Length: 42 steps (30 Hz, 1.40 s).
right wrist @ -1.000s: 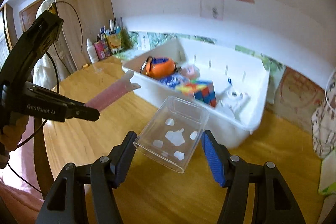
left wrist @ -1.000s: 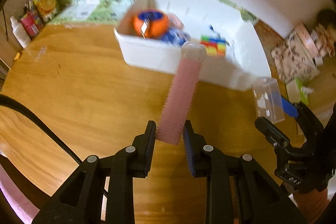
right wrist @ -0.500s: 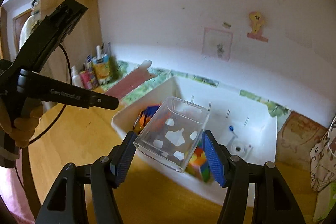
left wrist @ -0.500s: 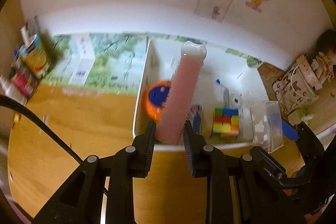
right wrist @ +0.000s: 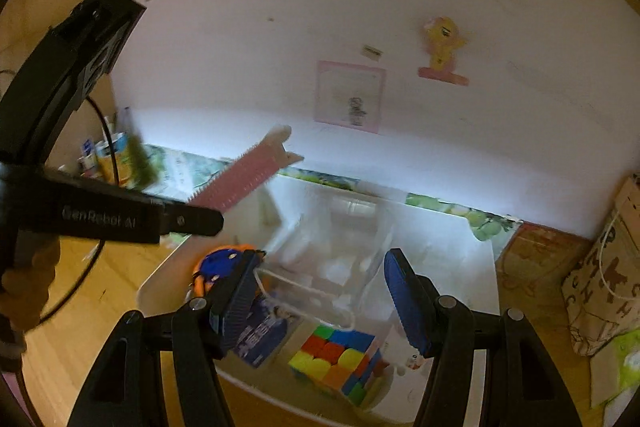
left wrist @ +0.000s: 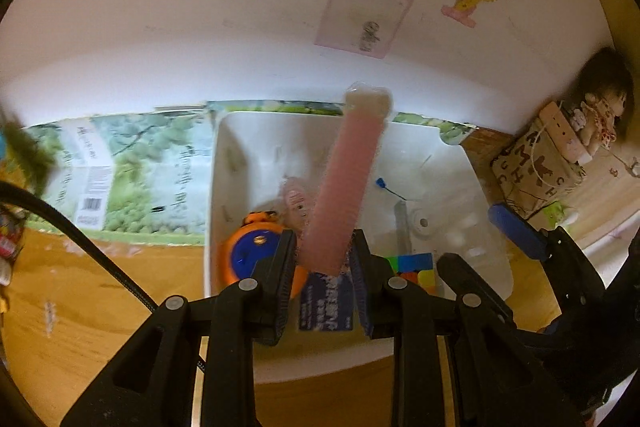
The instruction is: Organize rigid objects
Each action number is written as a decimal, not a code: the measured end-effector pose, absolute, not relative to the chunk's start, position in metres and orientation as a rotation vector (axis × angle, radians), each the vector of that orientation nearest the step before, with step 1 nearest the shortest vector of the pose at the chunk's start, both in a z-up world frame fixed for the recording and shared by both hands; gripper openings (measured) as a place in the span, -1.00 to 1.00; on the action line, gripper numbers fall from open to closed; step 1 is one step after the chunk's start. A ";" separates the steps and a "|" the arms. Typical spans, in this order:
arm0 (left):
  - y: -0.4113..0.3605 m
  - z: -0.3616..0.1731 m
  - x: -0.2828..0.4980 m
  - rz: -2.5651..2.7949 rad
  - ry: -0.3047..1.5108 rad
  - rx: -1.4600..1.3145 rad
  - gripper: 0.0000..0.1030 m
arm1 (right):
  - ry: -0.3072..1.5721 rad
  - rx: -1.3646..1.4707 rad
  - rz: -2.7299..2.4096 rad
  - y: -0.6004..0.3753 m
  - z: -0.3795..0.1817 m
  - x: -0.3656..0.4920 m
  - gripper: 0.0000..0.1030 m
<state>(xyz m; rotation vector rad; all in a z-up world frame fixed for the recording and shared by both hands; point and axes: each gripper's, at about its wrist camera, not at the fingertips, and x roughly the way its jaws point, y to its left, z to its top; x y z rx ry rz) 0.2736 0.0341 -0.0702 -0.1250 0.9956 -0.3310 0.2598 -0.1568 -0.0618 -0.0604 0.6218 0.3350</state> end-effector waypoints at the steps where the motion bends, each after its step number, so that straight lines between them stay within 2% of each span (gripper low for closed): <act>1: 0.032 -0.072 0.276 -0.343 0.997 -0.127 -0.44 | 0.624 -0.052 0.328 -0.157 -0.062 0.261 0.25; 3: 0.028 -0.072 0.279 -0.358 0.989 -0.133 -0.39 | 0.638 -0.037 0.299 -0.159 -0.061 0.266 0.31; 6: 0.024 -0.068 0.280 -0.346 0.999 -0.115 -0.11 | 0.665 -0.008 0.270 -0.163 -0.056 0.268 0.53; 8: 0.025 -0.065 0.277 -0.345 1.003 -0.123 0.04 | 0.674 0.021 0.261 -0.167 -0.051 0.267 0.56; 10: 0.024 -0.058 0.271 -0.341 0.994 -0.112 0.32 | 0.682 0.031 0.252 -0.171 -0.045 0.264 0.57; 13: 0.028 -0.048 0.262 -0.303 0.965 -0.111 0.56 | 0.686 0.028 0.240 -0.177 -0.035 0.255 0.60; 16: 0.035 -0.039 0.248 -0.273 0.916 -0.148 0.62 | 0.704 0.046 0.243 -0.185 -0.026 0.244 0.74; 18: 0.040 -0.035 0.234 -0.232 0.891 -0.160 0.63 | 0.718 0.050 0.249 -0.188 -0.022 0.235 0.92; 20: 0.043 -0.033 0.221 -0.201 0.892 -0.168 0.63 | 0.730 0.054 0.267 -0.192 -0.016 0.223 0.99; 24: 0.047 -0.029 0.193 -0.170 0.908 -0.182 0.63 | 0.765 0.056 0.274 -0.197 -0.006 0.199 0.99; 30: 0.058 -0.022 0.138 -0.119 0.915 -0.197 0.75 | 0.828 -0.035 0.262 -0.196 -0.005 0.155 0.99; 32: 0.060 -0.019 0.119 -0.109 0.914 -0.199 0.85 | 0.844 -0.025 0.275 -0.199 -0.004 0.139 0.99; 33: 0.060 -0.018 0.110 -0.099 0.910 -0.194 0.96 | 0.860 -0.011 0.279 -0.200 -0.005 0.130 0.99; 42: 0.053 -0.015 0.046 -0.101 0.928 -0.210 0.98 | 1.018 0.153 0.276 -0.215 -0.019 0.074 0.99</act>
